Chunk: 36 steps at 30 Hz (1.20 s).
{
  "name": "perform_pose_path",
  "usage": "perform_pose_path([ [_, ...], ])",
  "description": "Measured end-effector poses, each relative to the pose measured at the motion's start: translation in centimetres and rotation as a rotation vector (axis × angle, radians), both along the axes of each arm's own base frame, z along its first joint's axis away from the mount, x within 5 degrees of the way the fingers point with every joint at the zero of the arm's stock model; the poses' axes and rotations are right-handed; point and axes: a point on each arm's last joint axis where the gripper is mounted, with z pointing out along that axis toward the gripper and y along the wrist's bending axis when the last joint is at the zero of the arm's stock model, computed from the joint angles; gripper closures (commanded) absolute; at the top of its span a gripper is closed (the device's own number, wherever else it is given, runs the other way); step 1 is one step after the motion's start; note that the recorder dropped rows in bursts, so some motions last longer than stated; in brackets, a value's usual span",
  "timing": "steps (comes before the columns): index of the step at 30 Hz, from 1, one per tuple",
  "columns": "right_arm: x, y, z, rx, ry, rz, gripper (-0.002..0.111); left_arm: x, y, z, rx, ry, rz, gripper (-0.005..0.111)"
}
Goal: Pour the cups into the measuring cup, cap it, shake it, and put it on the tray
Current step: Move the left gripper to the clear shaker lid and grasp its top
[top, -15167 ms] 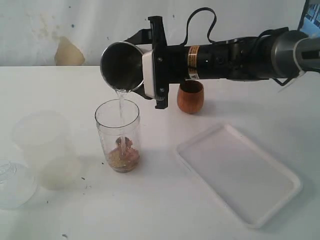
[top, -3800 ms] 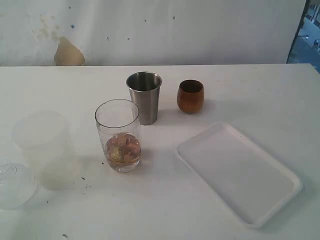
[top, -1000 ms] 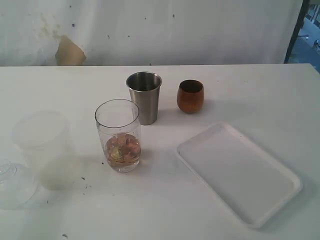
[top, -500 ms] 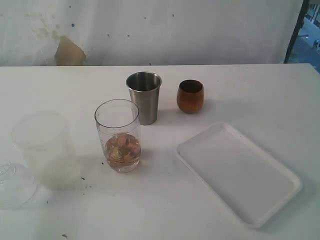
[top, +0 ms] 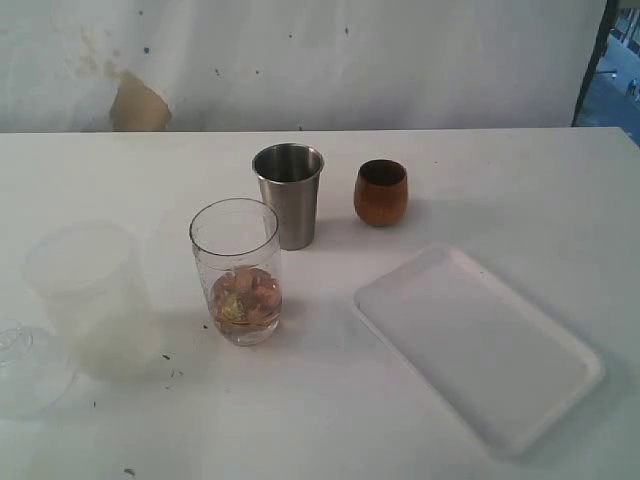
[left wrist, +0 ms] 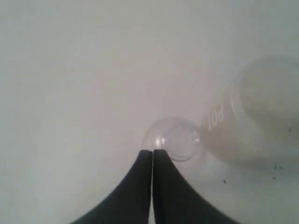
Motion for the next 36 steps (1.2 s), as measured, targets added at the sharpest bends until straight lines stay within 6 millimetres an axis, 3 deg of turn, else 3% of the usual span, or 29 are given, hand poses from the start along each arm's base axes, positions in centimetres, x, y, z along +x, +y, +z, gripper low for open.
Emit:
perform_pose_path([
  [5, 0.0, 0.0, 0.0, 0.000, 0.000, 0.000, 0.108, 3.0, -1.3, -2.6, -0.120, 0.127, -0.149, 0.054],
  [13, 0.0, 0.0, 0.0, 0.000, 0.000, 0.000, 0.108, 5.8, -1.7, -5.1, -0.141, 0.235, -0.255, 0.054],
  [19, 0.0, 0.0, 0.0, 0.008, 0.000, -0.002, 0.108, 7.5, -1.4, -5.7, -0.056, 0.282, -0.390, 0.053],
  [26, 0.0, 0.0, 0.0, 0.015, -0.001, -0.004, 0.108, 8.6, -0.3, -6.7, 0.075, 0.346, -0.430, 0.029],
  [31, 0.0, 0.0, 0.0, 0.015, -0.001, -0.004, 0.108, 9.2, -0.5, -6.9, 0.060, 0.340, -0.447, 0.037],
  [36, 0.0, 0.0, 0.0, 0.015, -0.001, -0.004, 0.108, 9.3, -1.7, -7.5, 0.093, 0.368, -0.582, 0.036],
])
